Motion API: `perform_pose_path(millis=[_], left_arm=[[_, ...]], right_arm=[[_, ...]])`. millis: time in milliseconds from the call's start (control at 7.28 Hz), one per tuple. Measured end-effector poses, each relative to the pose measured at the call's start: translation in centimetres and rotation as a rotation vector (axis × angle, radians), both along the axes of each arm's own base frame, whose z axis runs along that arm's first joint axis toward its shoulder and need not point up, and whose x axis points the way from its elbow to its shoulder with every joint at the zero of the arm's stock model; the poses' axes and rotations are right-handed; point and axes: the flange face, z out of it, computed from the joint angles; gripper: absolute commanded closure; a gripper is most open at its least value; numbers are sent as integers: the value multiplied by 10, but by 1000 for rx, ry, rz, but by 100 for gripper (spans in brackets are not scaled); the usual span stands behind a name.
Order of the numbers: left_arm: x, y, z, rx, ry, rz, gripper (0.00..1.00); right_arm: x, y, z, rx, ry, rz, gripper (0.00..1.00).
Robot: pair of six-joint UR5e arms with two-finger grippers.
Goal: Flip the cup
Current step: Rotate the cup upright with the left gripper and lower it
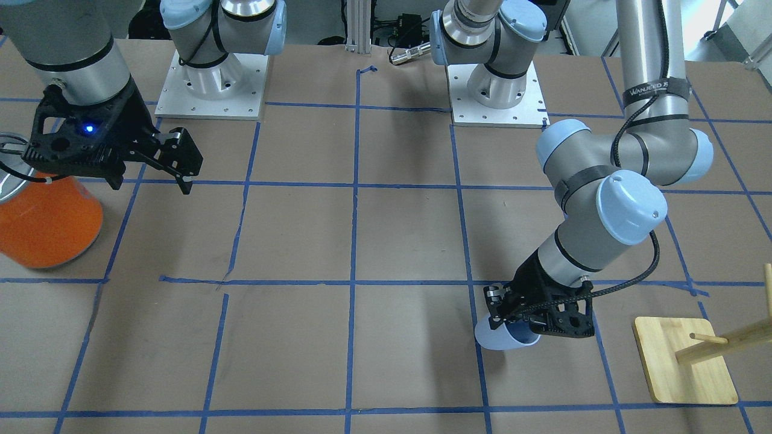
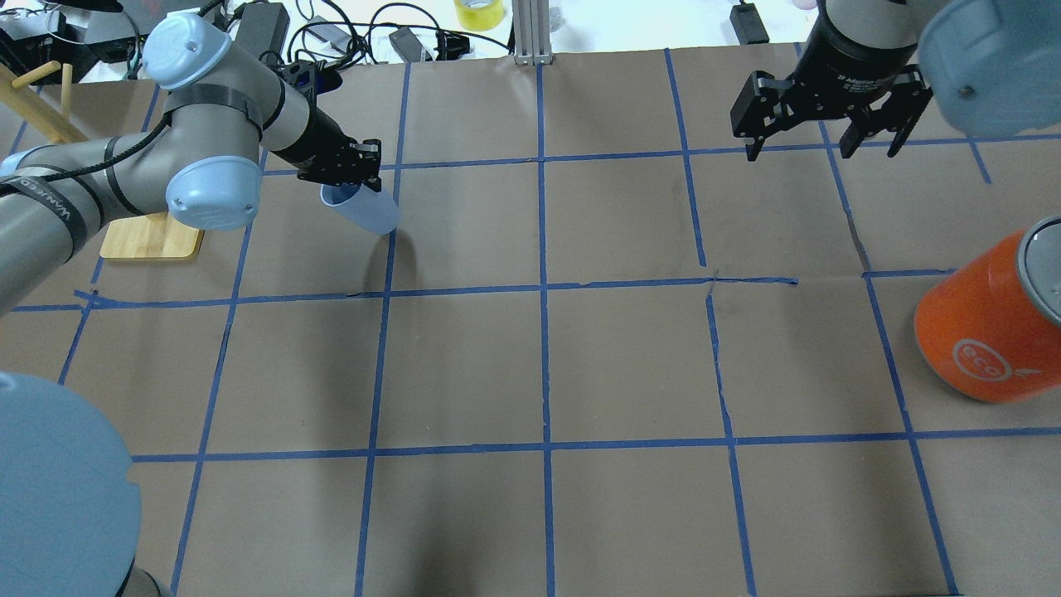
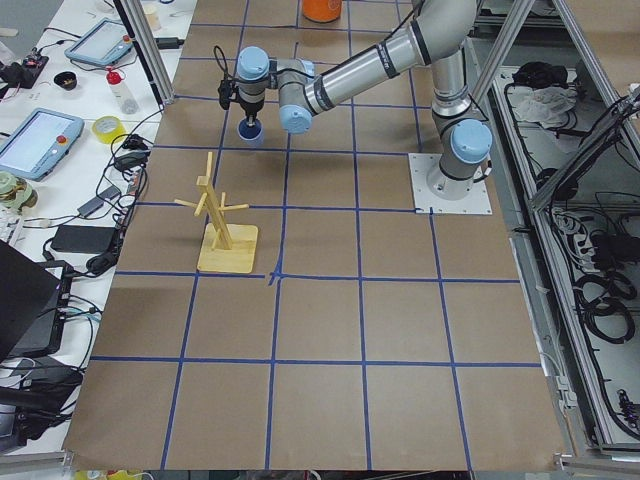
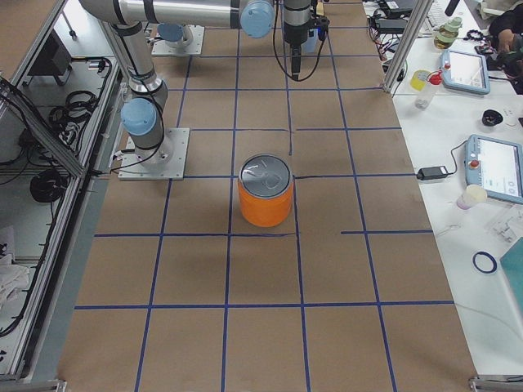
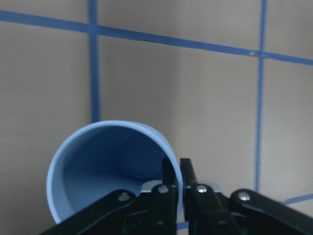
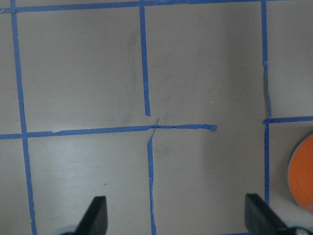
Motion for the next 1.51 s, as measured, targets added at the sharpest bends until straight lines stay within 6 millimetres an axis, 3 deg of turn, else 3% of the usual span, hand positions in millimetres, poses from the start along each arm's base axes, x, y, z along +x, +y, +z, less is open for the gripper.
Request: perform_pose_path(millis=[550, 1099, 1374, 1511], left_arm=[[20, -9, -8, -2, -210, -113, 94], [23, -8, -15, 13, -239, -137, 86], [27, -8, -18, 19, -261, -163, 52], [28, -8, -18, 20, -265, -164, 25]], right_arm=[[-1, -2, -2, 0, -1, -1, 0], [-1, -2, -2, -1, -1, -1, 0], [0, -2, -2, -1, -2, -1, 0], [0, -2, -2, -1, -2, 0, 0]])
